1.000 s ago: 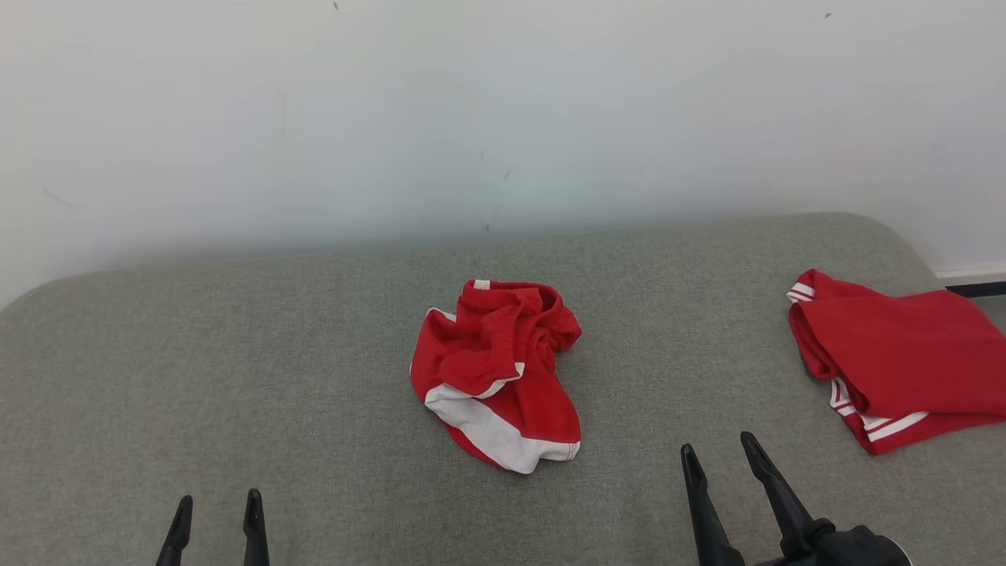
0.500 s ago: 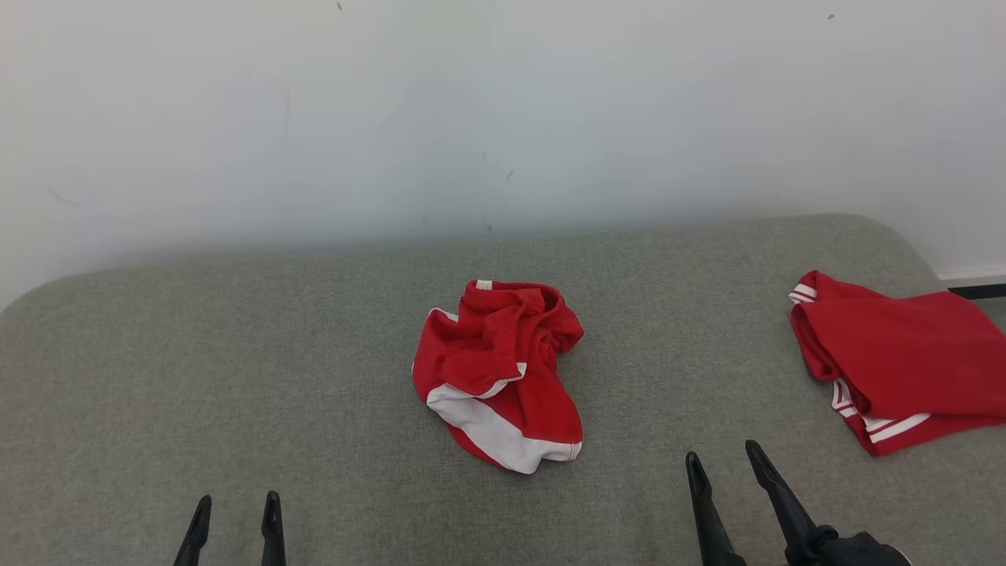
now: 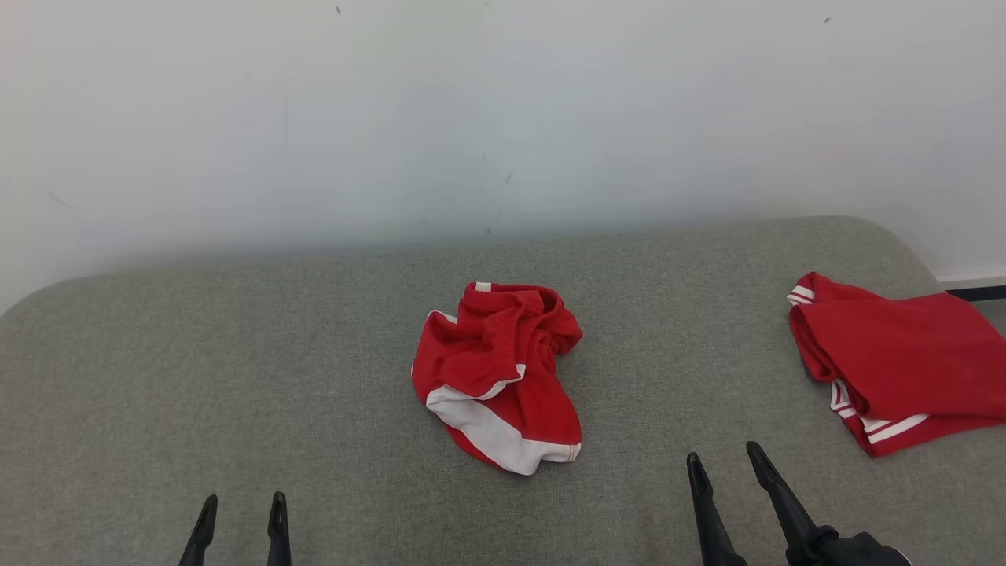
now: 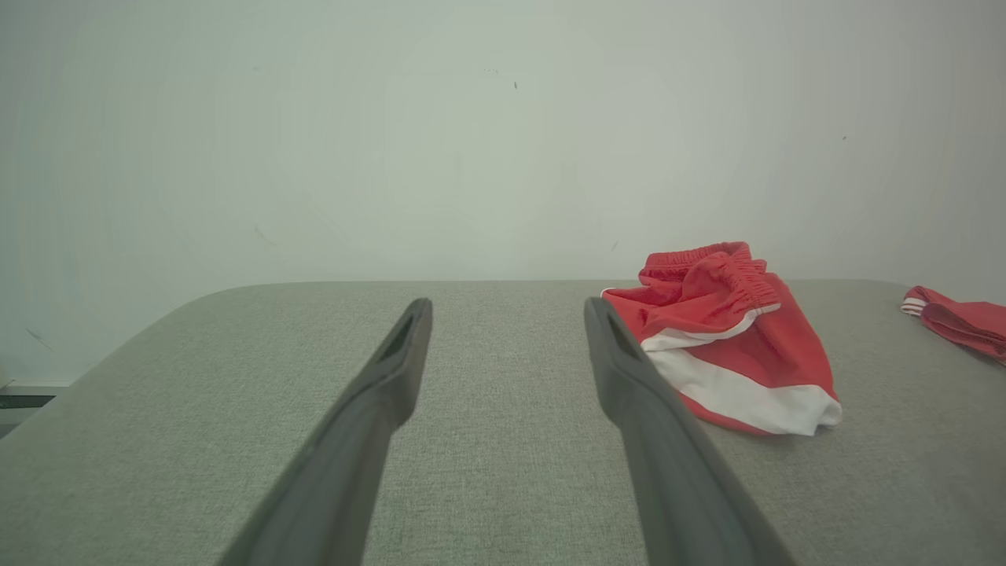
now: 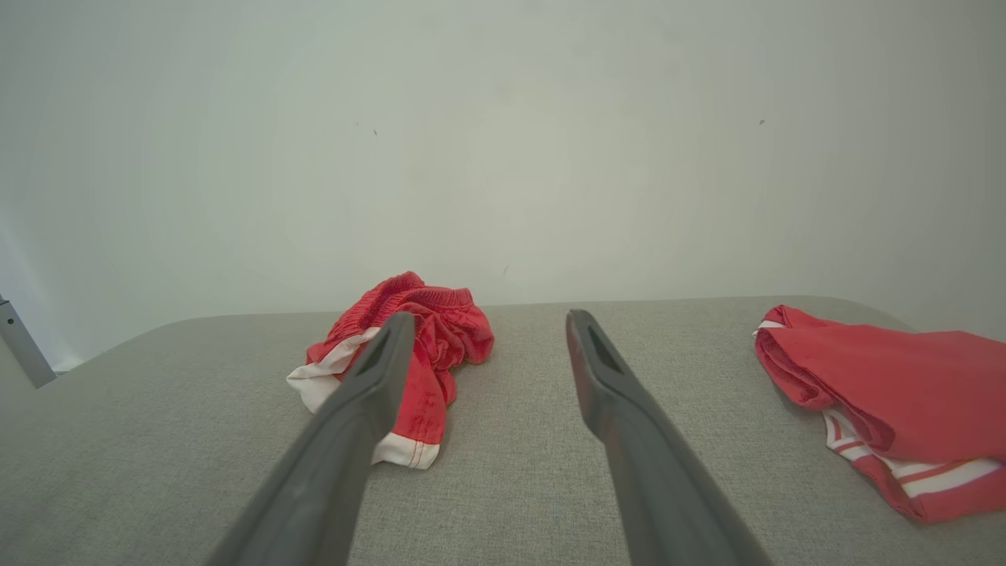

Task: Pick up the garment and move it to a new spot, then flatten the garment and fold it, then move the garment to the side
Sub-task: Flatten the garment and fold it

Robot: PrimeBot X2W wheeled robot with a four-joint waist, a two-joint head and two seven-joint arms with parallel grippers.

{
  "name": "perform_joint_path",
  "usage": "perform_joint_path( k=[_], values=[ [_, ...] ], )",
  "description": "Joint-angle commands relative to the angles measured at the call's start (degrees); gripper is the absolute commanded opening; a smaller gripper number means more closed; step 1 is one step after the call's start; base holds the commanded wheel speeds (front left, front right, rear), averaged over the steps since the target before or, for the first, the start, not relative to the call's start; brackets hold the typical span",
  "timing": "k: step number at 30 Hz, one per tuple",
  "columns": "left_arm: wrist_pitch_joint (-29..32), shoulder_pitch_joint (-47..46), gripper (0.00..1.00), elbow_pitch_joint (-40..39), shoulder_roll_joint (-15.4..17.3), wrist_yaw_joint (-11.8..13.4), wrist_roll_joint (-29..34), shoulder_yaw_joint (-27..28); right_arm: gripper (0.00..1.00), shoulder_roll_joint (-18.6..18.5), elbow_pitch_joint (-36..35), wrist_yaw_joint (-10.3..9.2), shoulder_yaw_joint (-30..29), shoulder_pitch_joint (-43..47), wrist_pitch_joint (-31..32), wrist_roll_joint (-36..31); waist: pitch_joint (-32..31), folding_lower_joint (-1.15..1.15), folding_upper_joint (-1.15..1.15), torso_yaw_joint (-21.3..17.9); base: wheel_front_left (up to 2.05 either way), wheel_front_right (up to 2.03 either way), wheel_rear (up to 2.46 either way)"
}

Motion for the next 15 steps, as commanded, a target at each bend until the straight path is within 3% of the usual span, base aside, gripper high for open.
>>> perform_joint_path(
  k=[1, 15],
  values=[
    [-0.3, -0.4, 1.00, 0.1, -0.2, -0.2, 0.3, 0.0, 1.00, 0.0, 0.0, -0.15, -0.1, 0.4, -0.1, 0.3, 0.0, 0.00, 0.00, 0.0, 0.00, 0.00, 0.00],
    [-0.3, -0.7, 1.00, 0.5, -0.2, -0.4, 0.5, -0.6, 1.00, 0.0, 0.1, -0.15, 0.0, 0.1, -0.1, 0.2, 0.4, 0.00, 0.00, -0.5, 0.00, 0.00, 0.00]
  ],
)
